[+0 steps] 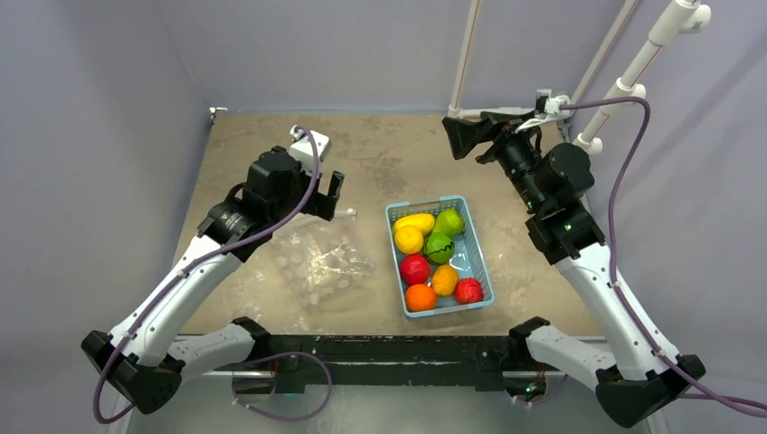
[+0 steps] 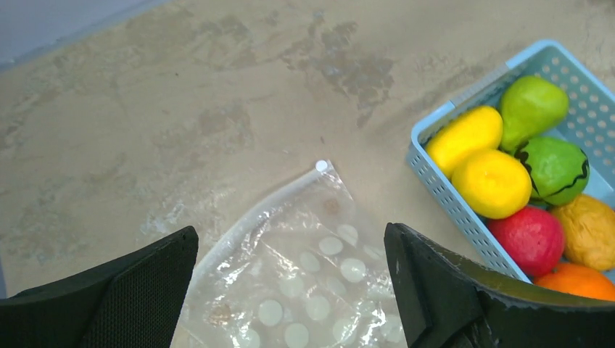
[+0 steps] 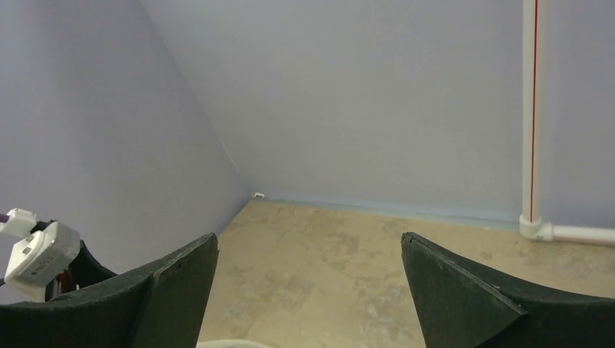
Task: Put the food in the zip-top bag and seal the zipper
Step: Pick up the zipper food storage bag at the center of the board.
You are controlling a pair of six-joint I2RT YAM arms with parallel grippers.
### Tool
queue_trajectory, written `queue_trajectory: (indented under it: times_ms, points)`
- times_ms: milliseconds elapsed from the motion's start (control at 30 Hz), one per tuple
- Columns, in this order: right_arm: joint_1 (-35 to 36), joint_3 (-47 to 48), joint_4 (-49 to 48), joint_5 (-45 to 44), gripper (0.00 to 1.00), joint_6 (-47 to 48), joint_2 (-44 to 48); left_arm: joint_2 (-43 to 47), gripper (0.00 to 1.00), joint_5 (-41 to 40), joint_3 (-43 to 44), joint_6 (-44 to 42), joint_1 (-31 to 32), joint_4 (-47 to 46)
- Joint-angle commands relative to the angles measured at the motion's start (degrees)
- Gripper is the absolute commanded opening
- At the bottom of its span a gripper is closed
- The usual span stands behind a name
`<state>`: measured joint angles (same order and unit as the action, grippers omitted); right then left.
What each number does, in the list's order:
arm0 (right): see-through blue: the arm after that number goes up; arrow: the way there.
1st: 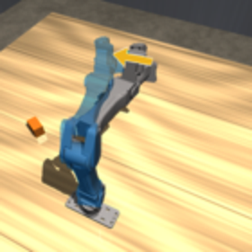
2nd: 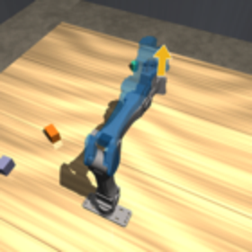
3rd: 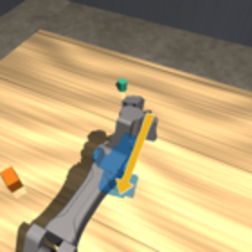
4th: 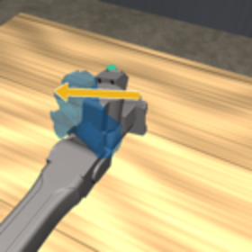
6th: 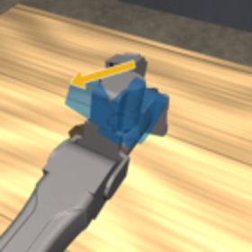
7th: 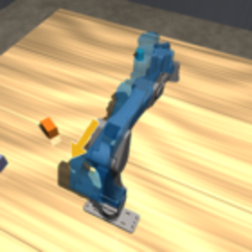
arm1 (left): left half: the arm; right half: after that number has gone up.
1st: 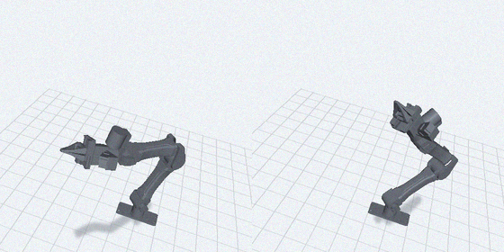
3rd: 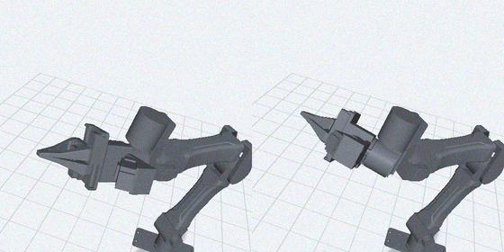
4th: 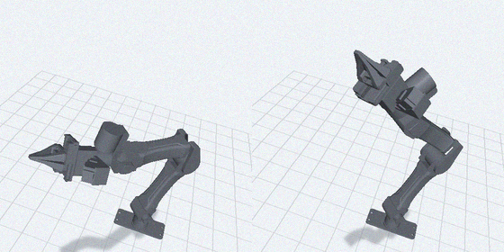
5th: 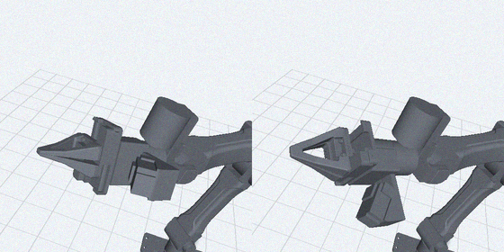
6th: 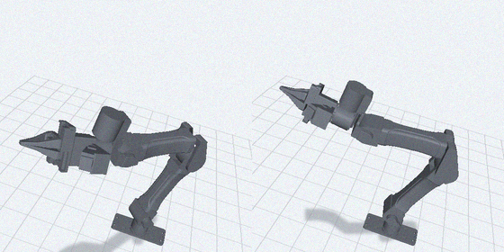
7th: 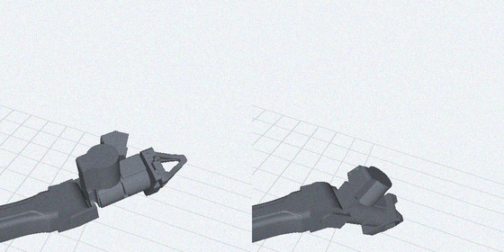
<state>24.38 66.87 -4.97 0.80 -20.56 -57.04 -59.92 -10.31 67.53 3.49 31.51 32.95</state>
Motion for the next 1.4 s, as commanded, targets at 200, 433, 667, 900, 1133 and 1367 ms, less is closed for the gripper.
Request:
queue_trajectory:
  times_ms: [200,433,667,900,1133,1367]
  points:
    - [0.06,1.53,9.39,2.66,0.99,1.81,0.61,-0.61,0.99,-0.97,-0.77,7.38,1.51,2.92]
    - [0.12,0.16,11.91,6.42,0.99,3.98,0.13,-1.54,0.99,-2.14,0.8,9.07,1.53,6.96]
    - [1.06,-1.41,14.34,8.46,0.91,3.15,-0.64,0.6,0.99,-6.01,0.11,11.74,1.49,10.15]
    - [6.28,-0.84,19.13,4.53,0.83,1.31,-4.29,2.86,0.98,-5.95,-0.92,13.31,1.53,11.55]
    - [15.35,-0.33,23.36,-1.07,0.74,-3.4,-8.79,4.42,0.97,-7.7,-0.73,15.56,1.54,13.54]
    - [23.44,-0.49,25.68,-5.82,0.68,-8.19,-13.68,6.2,0.95,-8.67,-1.05,17.47,1.54,14.91]
